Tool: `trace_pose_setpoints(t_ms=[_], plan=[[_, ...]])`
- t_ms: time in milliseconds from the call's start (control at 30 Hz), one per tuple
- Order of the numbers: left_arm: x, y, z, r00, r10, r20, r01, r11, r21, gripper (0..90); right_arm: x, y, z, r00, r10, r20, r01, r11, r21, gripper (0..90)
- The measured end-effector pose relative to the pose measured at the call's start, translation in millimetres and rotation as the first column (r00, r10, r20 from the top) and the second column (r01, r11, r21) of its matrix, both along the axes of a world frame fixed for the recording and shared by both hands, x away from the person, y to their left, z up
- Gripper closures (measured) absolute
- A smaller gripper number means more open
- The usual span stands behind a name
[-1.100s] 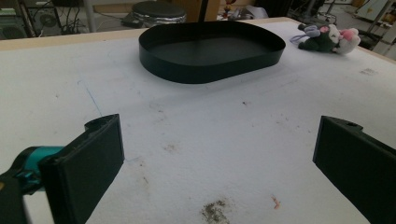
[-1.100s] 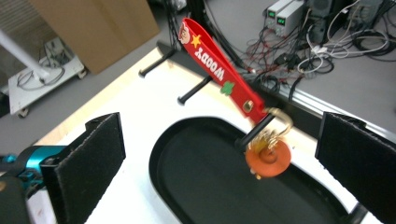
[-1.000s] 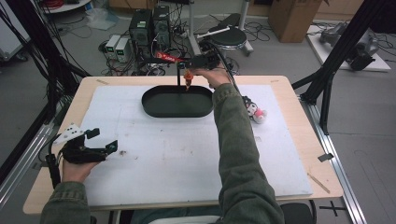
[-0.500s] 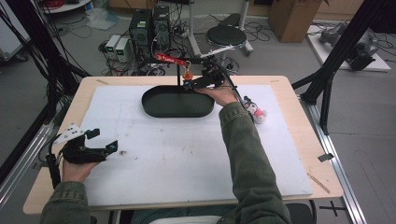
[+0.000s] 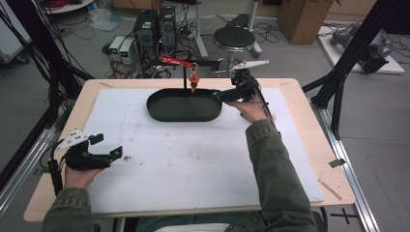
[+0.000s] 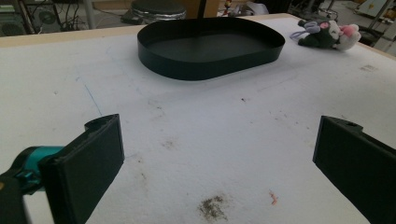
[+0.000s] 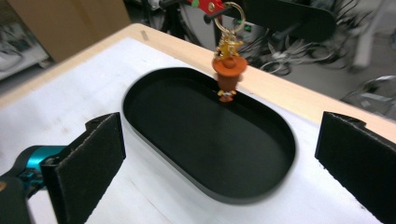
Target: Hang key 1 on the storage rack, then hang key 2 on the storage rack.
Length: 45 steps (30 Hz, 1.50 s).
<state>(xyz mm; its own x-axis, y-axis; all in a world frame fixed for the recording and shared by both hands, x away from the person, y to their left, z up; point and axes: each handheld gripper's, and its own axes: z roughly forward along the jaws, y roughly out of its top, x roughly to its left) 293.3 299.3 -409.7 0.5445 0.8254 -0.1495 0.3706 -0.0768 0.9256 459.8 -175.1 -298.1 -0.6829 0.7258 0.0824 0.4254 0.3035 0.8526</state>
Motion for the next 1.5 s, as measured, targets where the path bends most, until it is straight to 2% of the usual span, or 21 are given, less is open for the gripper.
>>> trace_pose_setpoints(t_ms=[233,400,700,900,1000,1133,1300,1400,1500], plan=[[-0.6,-0.1,0.1,1.0000,0.004,0.003,-0.004,1.0000,-0.001,2.4,-20.1,-26.3,-10.0,0.9997,-0.024,0.000,0.024,0.999,0.024,0.6],[0.0,0.5,-0.4,1.0000,0.005,-0.002,-0.005,1.0000,0.002,2.4,-28.9,-41.6,-13.4,0.9985,-0.047,0.028,0.045,0.998,0.049,0.6],[0.2,0.2,-0.7,1.0000,0.007,-0.003,-0.007,1.0000,0.001,2.4,-29.3,-66.0,-17.9,0.9956,-0.090,0.026,0.088,0.994,0.060,0.6],[0.0,0.5,-1.0,1.0000,0.008,-0.004,-0.008,1.0000,0.003,2.4,-24.8,-82.7,-18.3,0.9912,-0.130,0.028,0.127,0.988,0.087,0.6],[0.0,0.6,-1.1,1.0000,0.008,-0.004,-0.008,0.9999,0.008,2.4,-21.7,-89.0,-20.9,0.9896,-0.143,0.019,0.141,0.987,0.080,0.6],[0.1,0.0,-1.3,1.0000,0.007,-0.005,-0.007,0.9999,0.010,2.4,-15.4,-96.6,-29.4,0.9889,-0.147,0.020,0.146,0.989,0.035,0.6],[-1.7,-1.6,-0.2,1.0000,0.004,0.008,-0.004,0.9998,0.019,2.5,-3.6,-105.0,-45.3,0.9877,-0.156,-0.009,0.155,0.987,-0.052,0.6],[-2.1,-1.9,-0.2,1.0000,0.003,0.008,-0.003,0.9997,0.026,2.4,2.4,-110.5,-51.4,0.9879,-0.150,-0.038,0.149,0.988,-0.031,0.6],[-2.4,-2.8,-0.5,1.0000,0.003,0.004,-0.003,0.9994,0.034,2.4,7.4,-114.4,-56.5,0.9893,-0.139,-0.046,0.137,0.990,-0.037,0.6]])
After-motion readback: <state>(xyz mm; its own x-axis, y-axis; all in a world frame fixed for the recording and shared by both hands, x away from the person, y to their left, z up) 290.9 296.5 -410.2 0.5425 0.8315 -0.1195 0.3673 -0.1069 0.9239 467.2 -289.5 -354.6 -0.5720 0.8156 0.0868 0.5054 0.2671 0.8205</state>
